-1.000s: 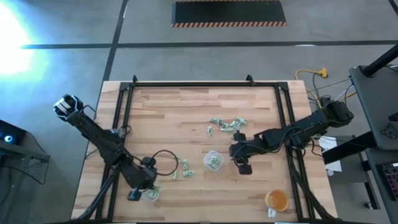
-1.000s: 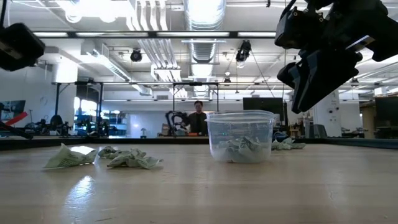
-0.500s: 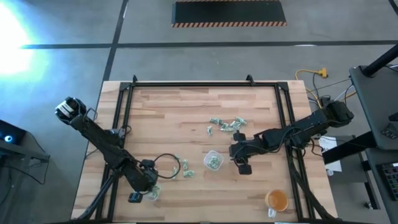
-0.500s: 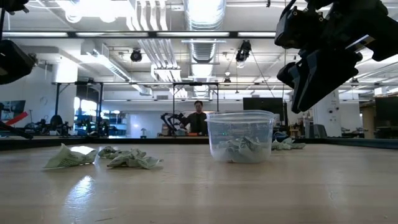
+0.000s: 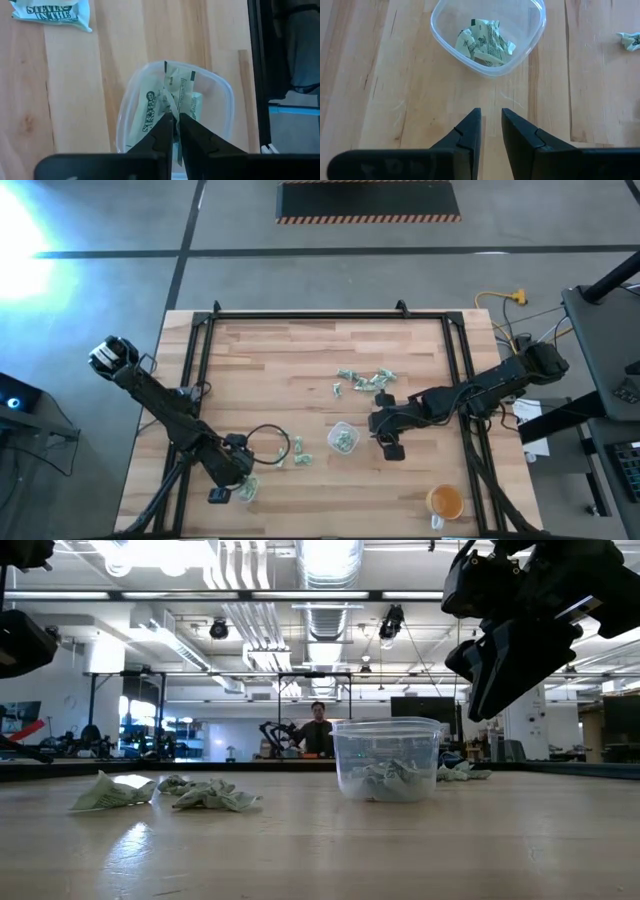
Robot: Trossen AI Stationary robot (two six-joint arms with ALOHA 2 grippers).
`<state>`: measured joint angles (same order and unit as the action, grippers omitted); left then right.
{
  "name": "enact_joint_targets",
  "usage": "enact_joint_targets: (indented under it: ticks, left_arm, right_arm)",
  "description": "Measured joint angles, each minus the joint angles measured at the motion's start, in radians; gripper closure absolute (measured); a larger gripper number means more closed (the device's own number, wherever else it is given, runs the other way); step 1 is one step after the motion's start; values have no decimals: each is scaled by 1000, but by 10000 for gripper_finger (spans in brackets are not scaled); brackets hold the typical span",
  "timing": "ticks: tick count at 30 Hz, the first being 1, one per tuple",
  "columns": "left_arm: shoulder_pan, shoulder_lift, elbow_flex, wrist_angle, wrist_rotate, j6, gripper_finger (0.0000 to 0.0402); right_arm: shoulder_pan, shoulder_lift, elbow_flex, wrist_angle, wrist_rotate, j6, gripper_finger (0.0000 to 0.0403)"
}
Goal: Pick and place items into bin
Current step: Put the light green packet into the bottom transparent bin, then put the light green packet into the top transparent bin
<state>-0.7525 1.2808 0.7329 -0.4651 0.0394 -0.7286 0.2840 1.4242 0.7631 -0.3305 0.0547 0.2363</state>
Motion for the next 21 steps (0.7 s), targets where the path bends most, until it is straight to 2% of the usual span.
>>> enact_joint_targets:
  ticks: [9, 13, 17, 21]
  left_arm:
    - [0, -1, 0, -2, 7, -51, 319]
    - [1, -15, 19, -37, 15, -51, 306]
    - [11, -37, 47, -164, -16, -43, 305]
    - [13, -65, 78, -293, -164, -2, 305]
  right_arm:
    - [0, 0, 0, 0, 0, 0, 335]
    - [0, 0, 0, -2, 17, -4, 335]
    - [-1, 0, 0, -33, 139, -4, 335]
    - [-1, -2, 0, -72, 278, -5, 335]
